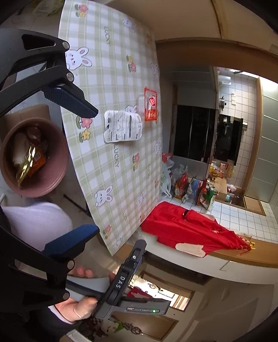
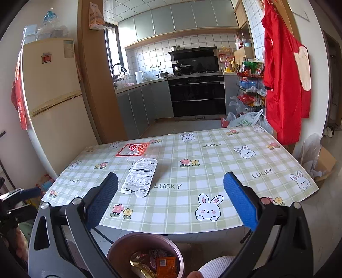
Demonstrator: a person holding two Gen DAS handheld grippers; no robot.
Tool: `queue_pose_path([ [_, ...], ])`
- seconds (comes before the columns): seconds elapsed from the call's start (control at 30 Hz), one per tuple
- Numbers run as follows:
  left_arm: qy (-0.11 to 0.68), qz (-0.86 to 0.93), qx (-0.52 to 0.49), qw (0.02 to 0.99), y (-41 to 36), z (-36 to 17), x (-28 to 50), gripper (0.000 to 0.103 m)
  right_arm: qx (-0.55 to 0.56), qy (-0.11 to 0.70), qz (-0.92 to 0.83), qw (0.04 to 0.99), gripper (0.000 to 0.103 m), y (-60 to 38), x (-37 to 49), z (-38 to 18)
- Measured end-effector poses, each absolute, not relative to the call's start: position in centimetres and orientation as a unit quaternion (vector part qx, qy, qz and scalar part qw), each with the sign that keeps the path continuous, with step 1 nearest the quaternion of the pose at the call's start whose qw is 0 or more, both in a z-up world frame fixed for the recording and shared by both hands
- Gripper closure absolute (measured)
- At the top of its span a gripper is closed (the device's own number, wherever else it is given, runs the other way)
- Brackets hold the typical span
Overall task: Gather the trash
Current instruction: 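Lower the gold foil into the bin and open the left tool, then grasp the white printed wrapper with the right tool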
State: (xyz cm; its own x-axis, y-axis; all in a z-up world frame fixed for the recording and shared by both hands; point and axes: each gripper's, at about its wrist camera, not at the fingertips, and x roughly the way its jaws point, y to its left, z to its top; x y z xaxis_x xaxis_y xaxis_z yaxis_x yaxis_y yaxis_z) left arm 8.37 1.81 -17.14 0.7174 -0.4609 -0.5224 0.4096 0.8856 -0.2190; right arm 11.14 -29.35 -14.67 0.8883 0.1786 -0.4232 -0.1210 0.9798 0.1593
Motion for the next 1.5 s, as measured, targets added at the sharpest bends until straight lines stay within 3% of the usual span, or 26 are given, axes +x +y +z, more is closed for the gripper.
queue_pose_path([
  [0.63,0.293,-0.073,-0.06,0.952,9.0,-18.7,12.1,0.006,0.044,0.298,0.12,0.946,0.006,-26.1,16.0,-17.9],
  [1.2,0.31,-0.023,-0.09,0.946,15.0,-23.7,17.3,0.006,0.052,0.378,0.214,0.899,0.006,-18.0,34.7,-27.2],
  [1.3,0.314,-0.022,-0.081,0.946,14.9,-24.6,19.1,0.006,0.048,0.404,0.21,0.889,0.018,-17.2,38.3,-29.6],
  [1.5,0.328,-0.042,-0.096,0.939,14.3,-25.6,23.5,0.006,0.088,0.434,0.199,0.874,0.018,-17.4,42.6,-32.7],
])
